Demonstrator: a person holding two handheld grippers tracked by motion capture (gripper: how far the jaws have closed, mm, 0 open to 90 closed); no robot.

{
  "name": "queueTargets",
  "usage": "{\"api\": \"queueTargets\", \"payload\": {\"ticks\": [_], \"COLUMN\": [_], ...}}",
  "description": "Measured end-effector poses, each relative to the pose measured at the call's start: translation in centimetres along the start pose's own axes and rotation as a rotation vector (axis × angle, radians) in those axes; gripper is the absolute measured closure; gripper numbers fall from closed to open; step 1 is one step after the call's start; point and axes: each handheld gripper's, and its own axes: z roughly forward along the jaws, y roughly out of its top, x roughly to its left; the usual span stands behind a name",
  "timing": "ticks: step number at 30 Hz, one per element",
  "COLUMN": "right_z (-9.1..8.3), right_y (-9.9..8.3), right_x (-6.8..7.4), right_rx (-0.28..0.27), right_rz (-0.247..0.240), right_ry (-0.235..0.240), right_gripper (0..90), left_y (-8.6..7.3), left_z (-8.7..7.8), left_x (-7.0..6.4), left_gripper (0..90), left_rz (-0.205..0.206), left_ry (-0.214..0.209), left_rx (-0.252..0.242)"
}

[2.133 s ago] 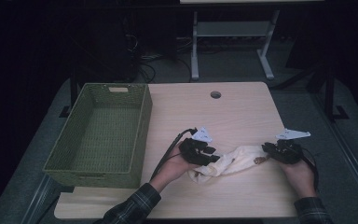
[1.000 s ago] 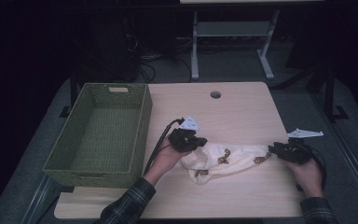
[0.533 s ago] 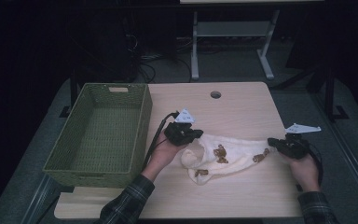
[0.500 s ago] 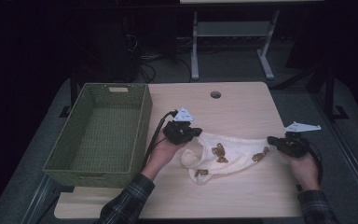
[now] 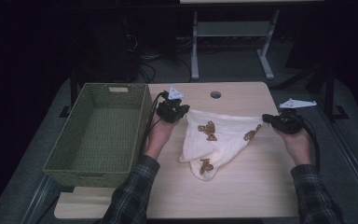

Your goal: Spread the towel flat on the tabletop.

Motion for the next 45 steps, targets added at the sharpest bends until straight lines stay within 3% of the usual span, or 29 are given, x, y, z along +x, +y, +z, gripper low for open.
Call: {"api": "queueTargets", "payload": {"ticks": [8,11,12,14,17,20,24,29,38,40,45], "right_z": [3.1,3.5,3.5,3.2,2.7,2.2,1.6,1.0,-0.1,-0.3,-0.8], "right_y": [1.6,1.5,1.5,1.3,0.8,0.2,-0.9,-2.4,-4.6,-5.0,-6.0], "right_x": [-0.5,-0.5,-0.5,-0.2,0.4,1.2,2.8,5.0,8.3,9.0,10.9], "right_rx": [0.033,0.041,0.039,0.037,0.043,0.036,0.048,0.055,0.101,0.109,0.125], "right_rz": [0.019,0.046,0.036,0.036,0.036,0.018,0.005,-0.005,-0.029,-0.033,-0.039], "right_ry": [-0.007,0.012,0.012,0.025,0.043,0.063,0.091,0.135,0.203,0.218,0.267], "right_gripper": [86.5,75.6,71.9,70.2,69.2,68.4,67.6,67.4,67.5,67.5,67.4], "left_y": [-0.2,-0.8,-1.0,-1.4,-1.9,-2.6,-3.5,-4.8,-8.4,-9.1,-10.3], "left_z": [3.3,3.9,4.0,4.0,3.5,2.6,1.3,-0.5,-3.3,-3.6,-3.5], "left_x": [1.6,1.6,1.6,1.3,0.7,-0.3,-1.8,-3.5,-6.4,-7.0,-8.2], "left_gripper": [88.4,76.2,73.1,66.8,61.8,59.2,57.0,56.2,56.7,57.7,58.6], "left_rz": [-0.019,-0.021,-0.020,-0.014,-0.020,0.001,-0.023,-0.007,0.051,0.058,0.111], "left_ry": [0.094,0.117,0.114,0.106,0.064,0.034,-0.022,-0.080,-0.153,-0.183,-0.210], "left_rx": [0.051,0.078,0.082,0.100,0.120,0.136,0.122,0.118,0.134,0.145,0.181]}}
